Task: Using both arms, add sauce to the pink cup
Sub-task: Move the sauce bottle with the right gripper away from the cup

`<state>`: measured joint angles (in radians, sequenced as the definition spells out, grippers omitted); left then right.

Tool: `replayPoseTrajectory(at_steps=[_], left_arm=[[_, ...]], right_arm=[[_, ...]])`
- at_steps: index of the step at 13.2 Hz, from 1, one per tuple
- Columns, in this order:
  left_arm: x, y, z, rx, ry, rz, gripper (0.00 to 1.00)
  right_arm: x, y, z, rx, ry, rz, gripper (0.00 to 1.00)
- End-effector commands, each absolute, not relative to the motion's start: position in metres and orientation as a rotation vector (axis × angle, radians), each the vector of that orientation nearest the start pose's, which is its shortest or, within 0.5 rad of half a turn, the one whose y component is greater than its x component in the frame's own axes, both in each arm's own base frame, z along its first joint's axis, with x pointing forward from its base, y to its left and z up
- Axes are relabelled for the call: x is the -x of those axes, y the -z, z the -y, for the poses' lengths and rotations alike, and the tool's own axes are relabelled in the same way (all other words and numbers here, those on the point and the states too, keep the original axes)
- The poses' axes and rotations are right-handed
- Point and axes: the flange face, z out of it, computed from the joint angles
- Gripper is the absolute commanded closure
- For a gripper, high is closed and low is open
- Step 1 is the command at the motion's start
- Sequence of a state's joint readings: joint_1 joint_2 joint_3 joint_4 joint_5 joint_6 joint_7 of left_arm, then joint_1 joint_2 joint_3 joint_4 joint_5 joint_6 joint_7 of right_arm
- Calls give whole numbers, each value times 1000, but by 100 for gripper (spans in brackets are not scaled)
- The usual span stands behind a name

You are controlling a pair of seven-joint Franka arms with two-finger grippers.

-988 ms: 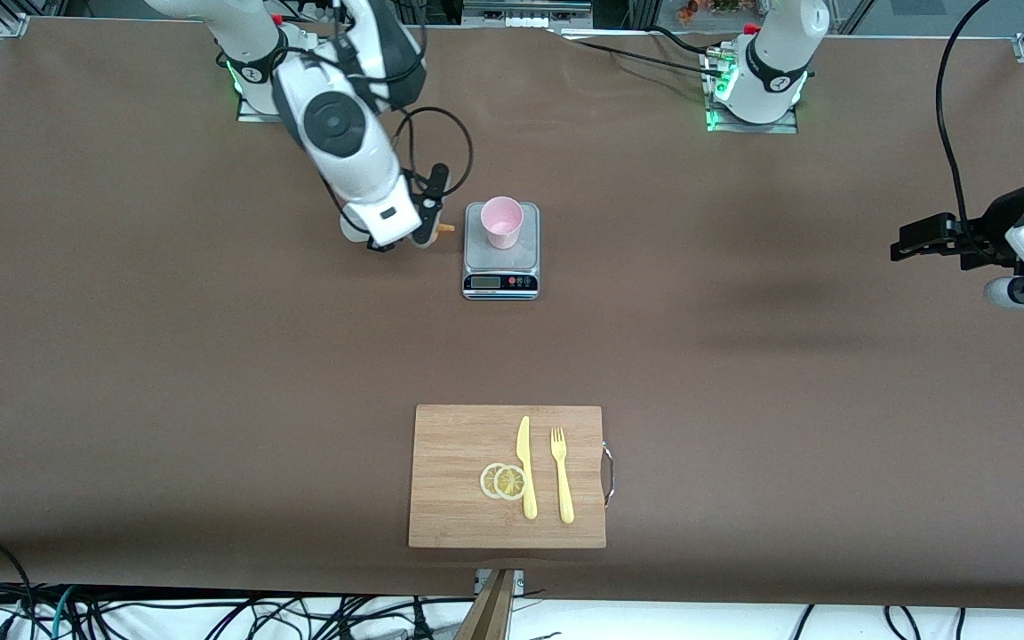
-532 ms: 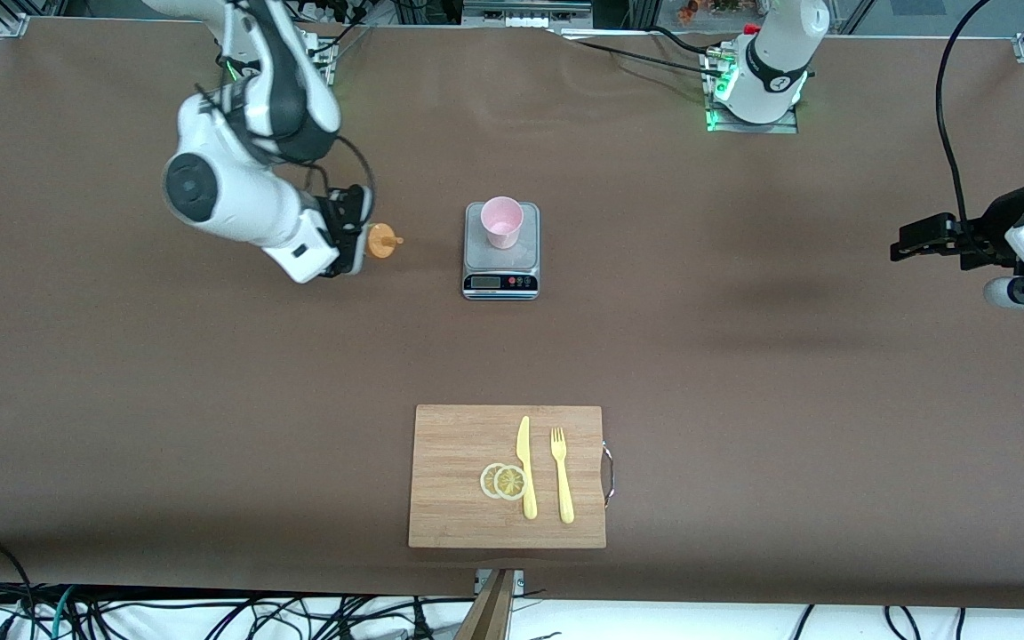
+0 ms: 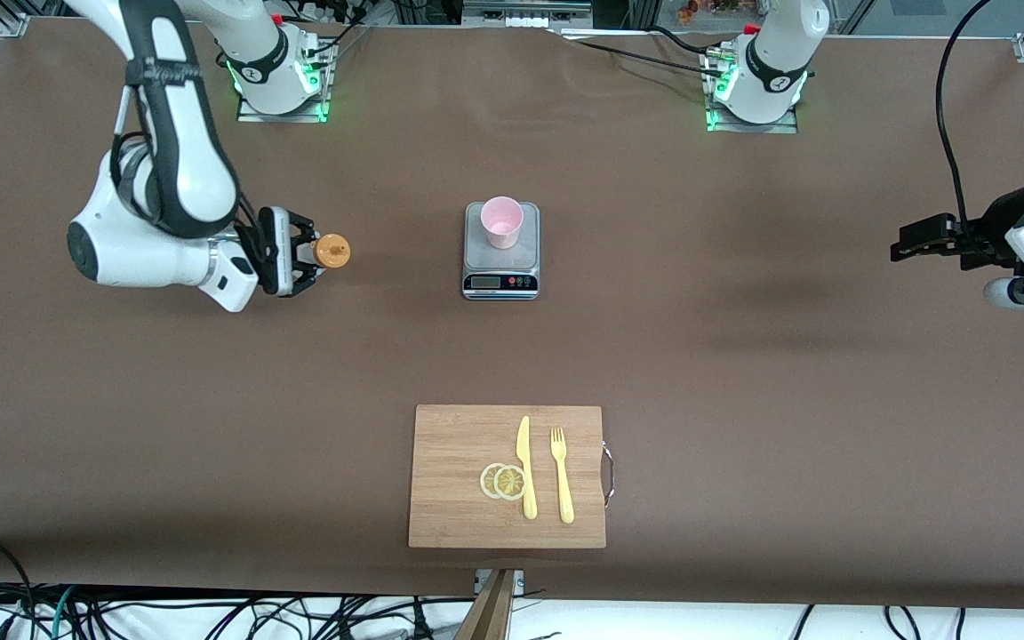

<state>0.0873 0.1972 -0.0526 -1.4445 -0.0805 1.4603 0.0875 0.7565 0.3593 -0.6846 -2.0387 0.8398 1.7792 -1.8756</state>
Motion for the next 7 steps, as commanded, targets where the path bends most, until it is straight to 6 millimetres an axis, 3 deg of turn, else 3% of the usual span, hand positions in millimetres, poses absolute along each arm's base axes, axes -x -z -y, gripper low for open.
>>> replayPoseTrajectory(at_steps=[1, 4, 7], left_arm=[[-599, -565, -16, 3217, -289, -122, 0], [-599, -565, -17, 3217, -289, -120, 0], [-599, -565, -16, 3217, -289, -122, 0]], right_arm=[[-554, -253, -89, 1640, 257, 1685, 82], [-567, -215, -63, 1509, 341, 1672, 82], [-585, -199, -47, 1409, 378, 1667, 78]])
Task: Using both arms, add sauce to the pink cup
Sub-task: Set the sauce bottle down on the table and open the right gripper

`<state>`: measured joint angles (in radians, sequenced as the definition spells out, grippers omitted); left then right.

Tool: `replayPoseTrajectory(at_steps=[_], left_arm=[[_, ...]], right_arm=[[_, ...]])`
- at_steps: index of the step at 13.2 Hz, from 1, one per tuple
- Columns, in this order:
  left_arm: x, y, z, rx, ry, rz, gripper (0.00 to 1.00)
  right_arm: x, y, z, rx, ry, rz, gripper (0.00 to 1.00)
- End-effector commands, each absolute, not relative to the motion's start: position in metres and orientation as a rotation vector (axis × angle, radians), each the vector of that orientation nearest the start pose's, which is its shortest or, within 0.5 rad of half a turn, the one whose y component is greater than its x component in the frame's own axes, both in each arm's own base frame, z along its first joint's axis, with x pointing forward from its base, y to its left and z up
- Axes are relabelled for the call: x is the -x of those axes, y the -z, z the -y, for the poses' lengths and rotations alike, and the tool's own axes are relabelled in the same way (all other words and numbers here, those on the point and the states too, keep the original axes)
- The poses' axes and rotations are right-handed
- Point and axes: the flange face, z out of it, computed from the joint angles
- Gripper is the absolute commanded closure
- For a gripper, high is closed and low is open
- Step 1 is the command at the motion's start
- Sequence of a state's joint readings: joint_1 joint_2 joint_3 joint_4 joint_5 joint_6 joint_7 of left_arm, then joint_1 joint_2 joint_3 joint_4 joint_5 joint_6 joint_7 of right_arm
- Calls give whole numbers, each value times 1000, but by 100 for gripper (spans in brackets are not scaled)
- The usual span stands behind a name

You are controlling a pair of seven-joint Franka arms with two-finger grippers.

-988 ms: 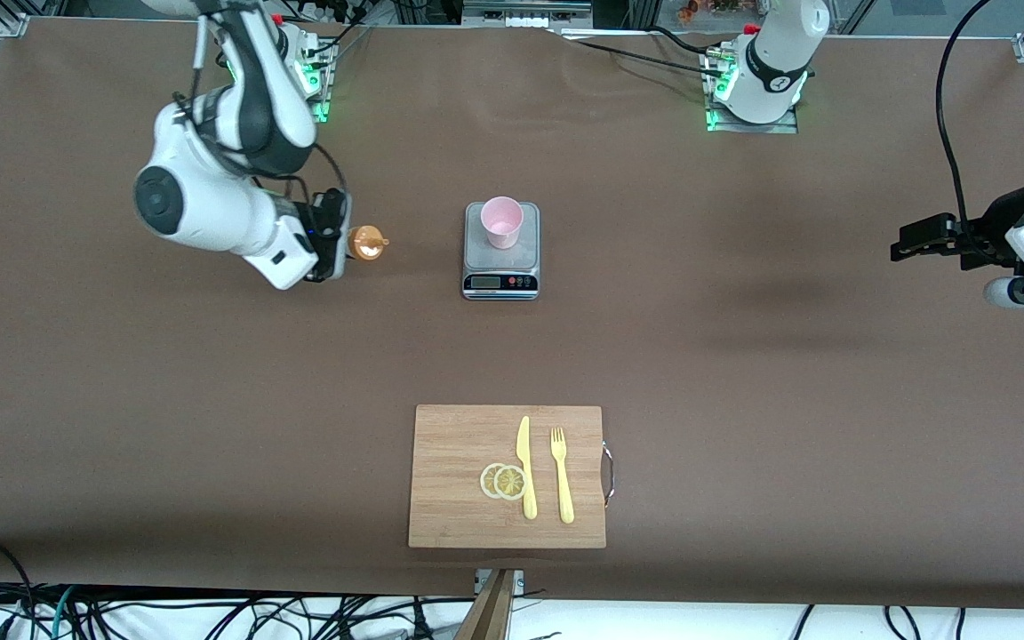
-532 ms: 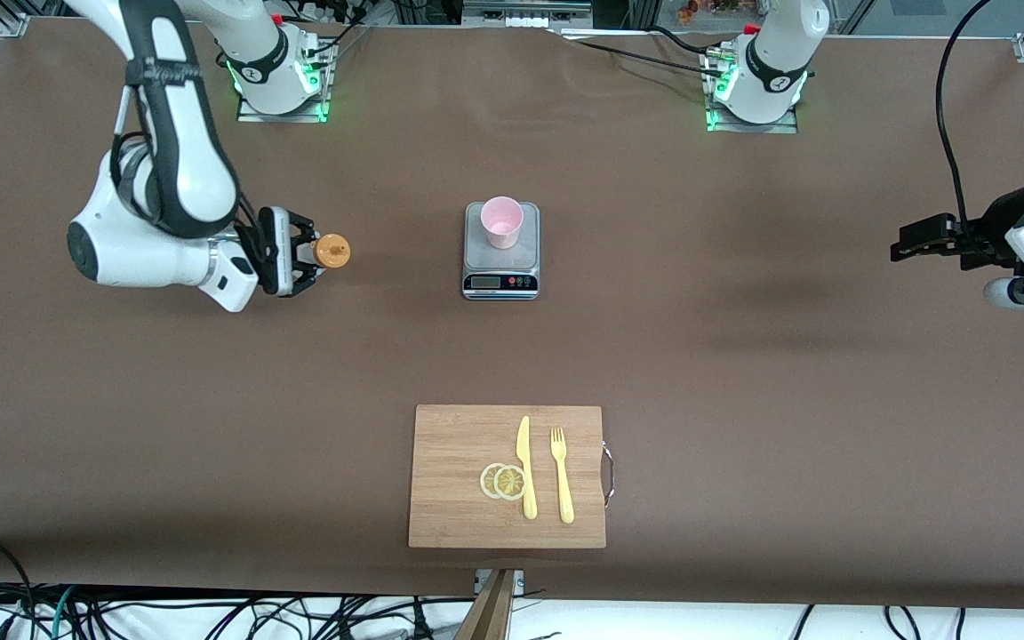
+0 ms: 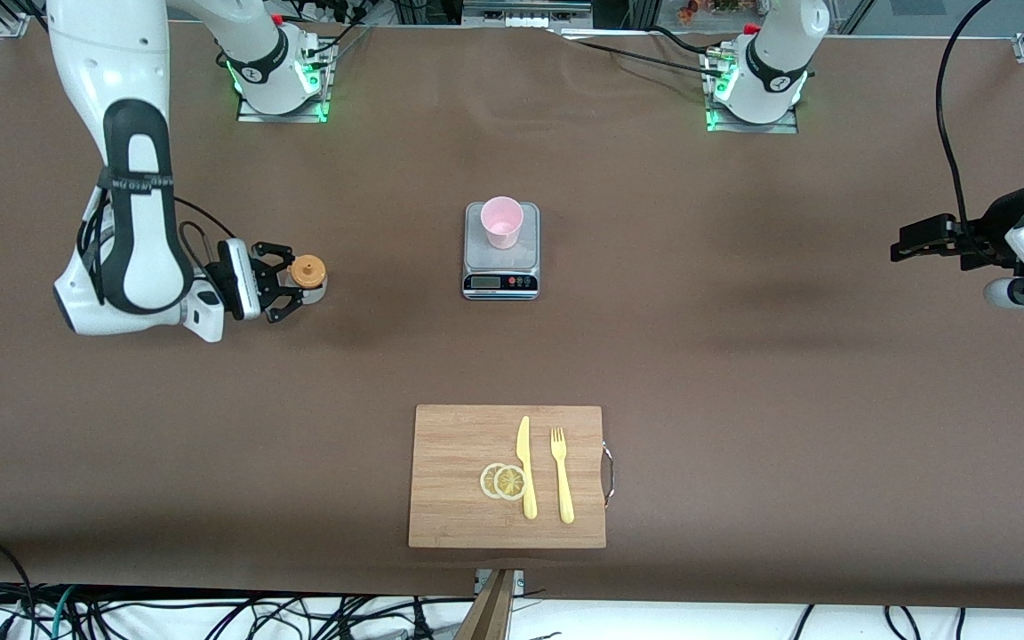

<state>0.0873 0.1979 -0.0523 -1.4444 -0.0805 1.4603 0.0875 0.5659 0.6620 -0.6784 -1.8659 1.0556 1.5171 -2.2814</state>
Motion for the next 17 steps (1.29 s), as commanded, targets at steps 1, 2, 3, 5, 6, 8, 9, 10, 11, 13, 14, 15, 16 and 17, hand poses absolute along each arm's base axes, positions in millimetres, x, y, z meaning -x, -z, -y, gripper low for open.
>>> replayPoseTrajectory(at_steps=[1, 2, 3, 5, 6, 8, 9, 10, 11, 13, 14, 15, 16, 17], left_arm=[[-599, -565, -16, 3217, -289, -122, 0], [-599, -565, -16, 3217, -289, -122, 0], [-599, -565, -17, 3217, -289, -120, 0], [-599, -565, -16, 3217, -289, -122, 0], [-599, -565, -17, 3217, -289, -120, 0], [-599, -565, -17, 3217, -289, -120, 0], [-599, -565, -17, 3217, -289, -120, 0], [-599, -565, -16, 3217, -289, -122, 0], [-599, -565, -17, 3217, -289, -120, 0], [-599, -565, -17, 3217, -289, -120, 0], [-599, -565, -17, 3217, -289, -120, 0], [-599, -565, -17, 3217, -289, -120, 0], [-599, -565, -17, 3217, -289, -120, 0], [-599, -565, -17, 3217, -289, -120, 0]], right_arm=[[-589, -198, -44, 1393, 389, 1664, 71], [-589, -193, -43, 1374, 406, 1659, 66], [-588, -186, -34, 1380, 411, 1640, 62], [-586, -178, -27, 1378, 418, 1618, 37], [-587, -182, -27, 1379, 413, 1625, 27], [-591, -193, -28, 1350, 386, 1639, 0], [-595, -201, -18, 1356, 361, 1661, 0], [-596, -209, -10, 1365, 347, 1682, 0], [-597, -218, 9, 1400, 323, 1699, 0], [-598, -230, 32, 1451, 267, 1702, 0], [-597, -235, 39, 1471, 232, 1693, 0], [-597, -241, 48, 1506, 198, 1685, 0], [-601, -253, 52, 1542, 161, 1675, 0], [-607, -266, 54, 1587, 103, 1671, 0]])
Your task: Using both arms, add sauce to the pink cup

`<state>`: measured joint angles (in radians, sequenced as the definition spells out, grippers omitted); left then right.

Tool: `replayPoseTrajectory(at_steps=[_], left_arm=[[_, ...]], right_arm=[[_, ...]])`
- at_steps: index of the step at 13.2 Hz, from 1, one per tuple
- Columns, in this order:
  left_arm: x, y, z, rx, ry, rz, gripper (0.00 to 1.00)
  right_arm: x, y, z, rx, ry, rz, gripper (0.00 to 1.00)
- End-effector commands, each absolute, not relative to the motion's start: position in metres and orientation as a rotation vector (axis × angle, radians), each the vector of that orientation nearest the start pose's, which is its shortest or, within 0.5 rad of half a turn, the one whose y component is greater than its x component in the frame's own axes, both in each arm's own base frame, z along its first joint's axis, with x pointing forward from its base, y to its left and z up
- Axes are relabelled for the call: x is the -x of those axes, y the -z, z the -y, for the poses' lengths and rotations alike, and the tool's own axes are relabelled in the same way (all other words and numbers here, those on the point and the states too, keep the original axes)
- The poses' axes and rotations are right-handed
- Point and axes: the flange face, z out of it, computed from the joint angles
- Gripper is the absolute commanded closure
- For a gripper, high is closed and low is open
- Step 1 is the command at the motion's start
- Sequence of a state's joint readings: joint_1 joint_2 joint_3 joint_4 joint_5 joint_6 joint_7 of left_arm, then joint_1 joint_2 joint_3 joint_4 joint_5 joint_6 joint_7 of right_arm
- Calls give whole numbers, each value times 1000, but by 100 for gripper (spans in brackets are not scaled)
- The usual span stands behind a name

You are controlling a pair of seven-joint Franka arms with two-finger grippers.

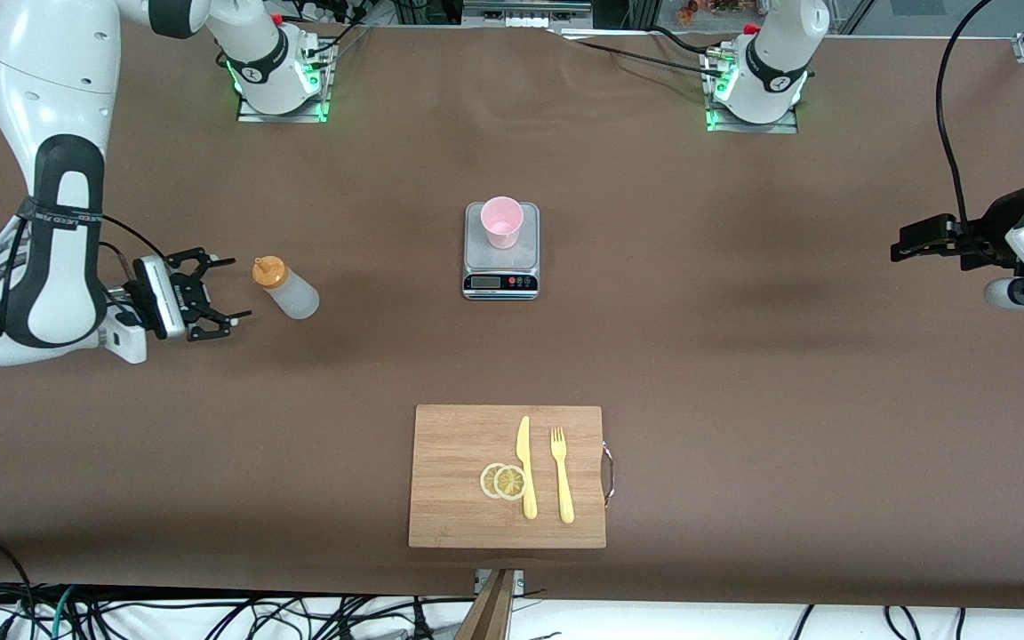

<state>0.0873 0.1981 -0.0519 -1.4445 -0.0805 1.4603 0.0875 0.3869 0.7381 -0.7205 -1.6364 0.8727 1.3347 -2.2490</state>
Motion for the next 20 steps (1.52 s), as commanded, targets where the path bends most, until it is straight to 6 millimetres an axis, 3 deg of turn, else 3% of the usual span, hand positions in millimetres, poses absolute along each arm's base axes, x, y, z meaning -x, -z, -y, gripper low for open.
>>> replayPoseTrajectory(at_steps=[1, 3, 8, 10, 12, 16, 18, 20], left_arm=[[-599, -565, -17, 3217, -289, -120, 0], [-599, -564, -18, 3217, -292, -117, 0], [-599, -563, -17, 3217, -294, -119, 0], [-600, -562, -17, 3217, -297, -119, 0], [-600, -562, -18, 3217, -297, -117, 0], [-600, -562, -17, 3218, -297, -119, 0], [-600, -562, -18, 3217, -297, -117, 0], [-600, -562, -18, 3217, -297, -117, 0]], right_arm=[[-616, -281, 54, 1643, 51, 1662, 0], [-626, -316, 52, 1770, -54, 1619, 0], [-628, -391, 45, 2134, -239, 1374, 0], [-639, -431, 24, 2280, -341, 1374, 0], [-637, -448, 13, 2359, -421, 1306, 0], [-611, -510, -8, 2667, -514, 1094, 0], [-595, -527, -13, 2791, -533, 973, 0], [-566, -526, -11, 2920, -465, 760, 0]])
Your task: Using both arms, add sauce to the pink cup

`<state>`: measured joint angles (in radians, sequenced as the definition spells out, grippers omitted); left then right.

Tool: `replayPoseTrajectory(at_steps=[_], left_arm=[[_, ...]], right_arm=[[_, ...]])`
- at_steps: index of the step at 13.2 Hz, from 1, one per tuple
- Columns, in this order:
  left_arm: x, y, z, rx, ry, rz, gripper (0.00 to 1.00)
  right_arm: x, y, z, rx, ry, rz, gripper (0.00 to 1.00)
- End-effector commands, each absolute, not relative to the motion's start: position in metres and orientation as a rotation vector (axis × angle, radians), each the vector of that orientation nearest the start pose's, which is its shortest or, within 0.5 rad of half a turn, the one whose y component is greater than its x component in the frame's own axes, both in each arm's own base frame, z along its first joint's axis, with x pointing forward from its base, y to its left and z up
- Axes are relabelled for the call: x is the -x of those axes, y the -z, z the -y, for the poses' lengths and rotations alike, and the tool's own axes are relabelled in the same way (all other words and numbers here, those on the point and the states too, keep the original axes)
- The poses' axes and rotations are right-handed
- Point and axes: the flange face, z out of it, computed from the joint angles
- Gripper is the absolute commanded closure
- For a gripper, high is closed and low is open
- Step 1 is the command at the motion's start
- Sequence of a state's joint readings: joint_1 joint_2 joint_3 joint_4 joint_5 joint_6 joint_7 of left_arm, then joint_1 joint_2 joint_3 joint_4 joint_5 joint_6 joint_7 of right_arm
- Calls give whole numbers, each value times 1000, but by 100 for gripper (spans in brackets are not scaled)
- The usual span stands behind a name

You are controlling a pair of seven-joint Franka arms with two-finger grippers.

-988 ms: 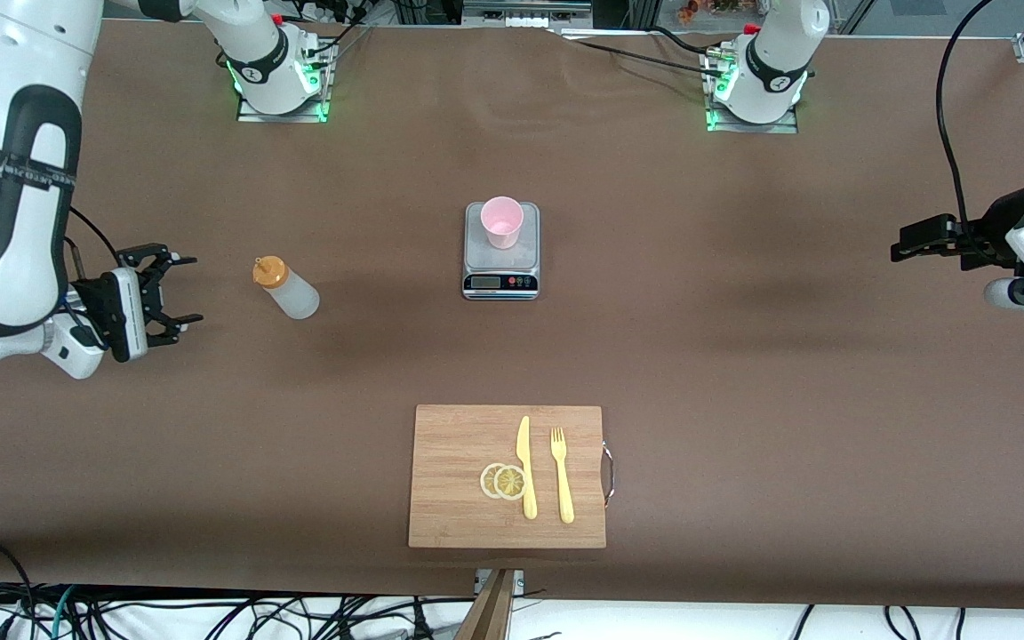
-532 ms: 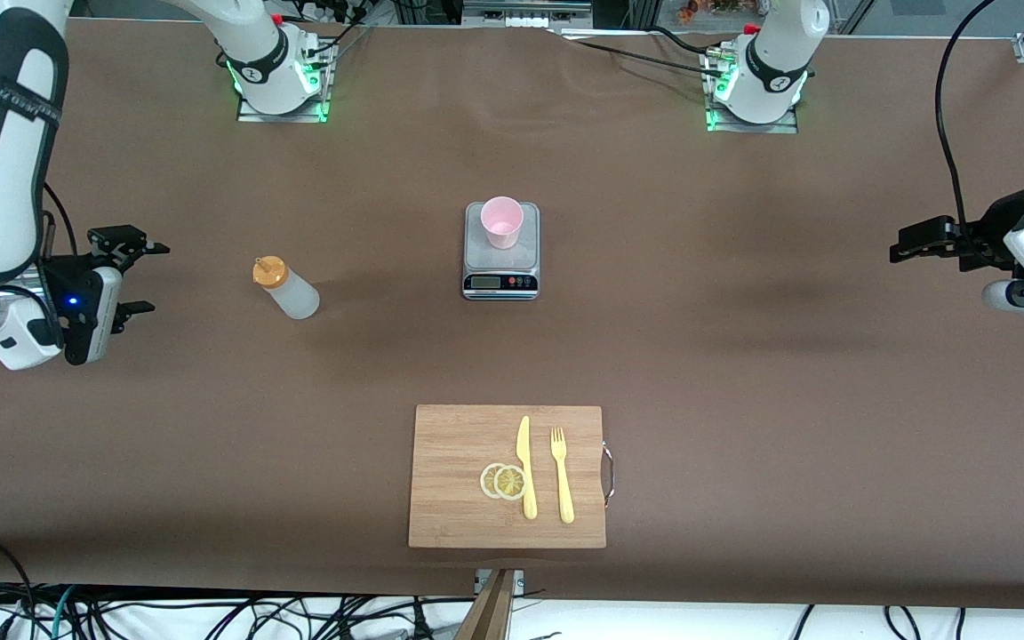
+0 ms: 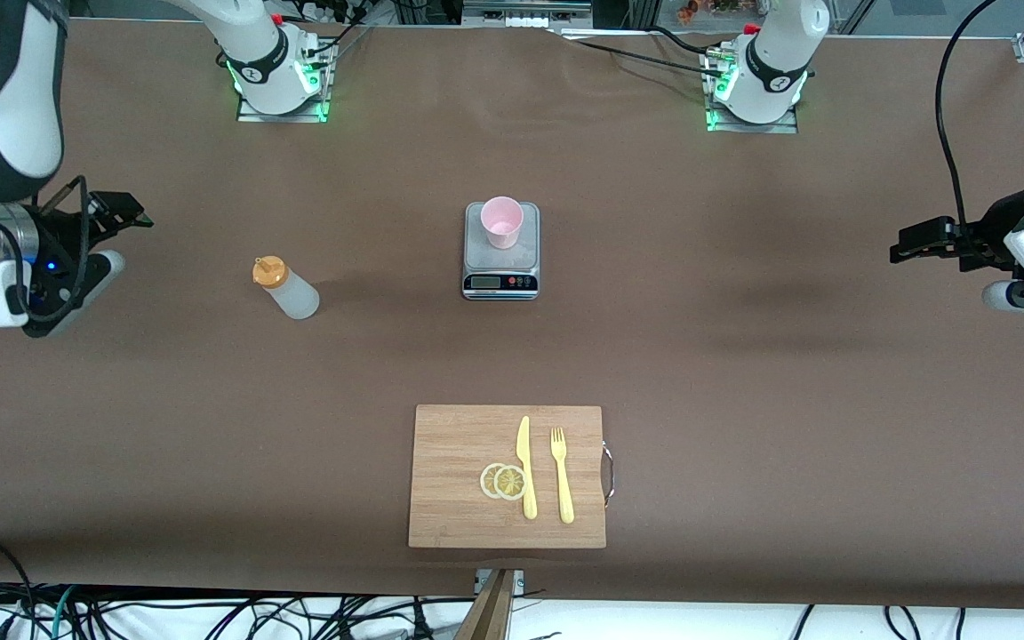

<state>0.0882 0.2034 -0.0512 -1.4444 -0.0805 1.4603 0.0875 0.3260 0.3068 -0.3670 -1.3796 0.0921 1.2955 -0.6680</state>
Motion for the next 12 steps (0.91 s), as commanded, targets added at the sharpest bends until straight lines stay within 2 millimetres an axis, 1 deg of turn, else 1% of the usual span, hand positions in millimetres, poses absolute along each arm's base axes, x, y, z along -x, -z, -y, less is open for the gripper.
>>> replayPoseTrajectory(at_steps=[1, 2, 3, 4, 5, 6, 7, 8, 9, 10, 11, 12], left_arm=[[-600, -562, -18, 3217, -297, -117, 0], [-600, -562, -18, 3217, -297, -117, 0], [-600, -563, -18, 3218, -294, -117, 0], [-600, -562, -18, 3217, -297, -117, 0], [-600, -562, -19, 3218, -296, -114, 0], [-600, -562, -18, 3217, -297, -117, 0], [-600, -562, -18, 3217, -297, -117, 0], [-600, -563, -18, 3218, -294, -117, 0], [-600, -562, -18, 3217, -297, -117, 0], [-600, -563, -18, 3218, -294, -117, 0], [-600, -562, -18, 3217, -297, -117, 0], [-600, -563, -18, 3218, -294, -117, 0]], right_arm=[[-550, -522, -10, 2986, -381, 659, 0], [-538, -521, -11, 3056, -296, 599, 0], [-530, -521, -11, 3111, -244, 504, 0], [-528, -527, -10, 3129, -226, 423, 0], [-527, -538, -10, 3126, -202, 392, 0], [-525, -544, -8, 3115, -211, 365, 0], [-525, -552, -6, 3119, -208, 294, 0], [-526, -562, -5, 3132, -215, 165, 0], [-526, -566, -5, 3141, -220, 51, 0], [-528, -569, -5, 3143, -198, -2, 0], [-529, -570, -4, 3138, -191, -8, 0], [-533, -576, -2, 3129, -152, -19, 0]])
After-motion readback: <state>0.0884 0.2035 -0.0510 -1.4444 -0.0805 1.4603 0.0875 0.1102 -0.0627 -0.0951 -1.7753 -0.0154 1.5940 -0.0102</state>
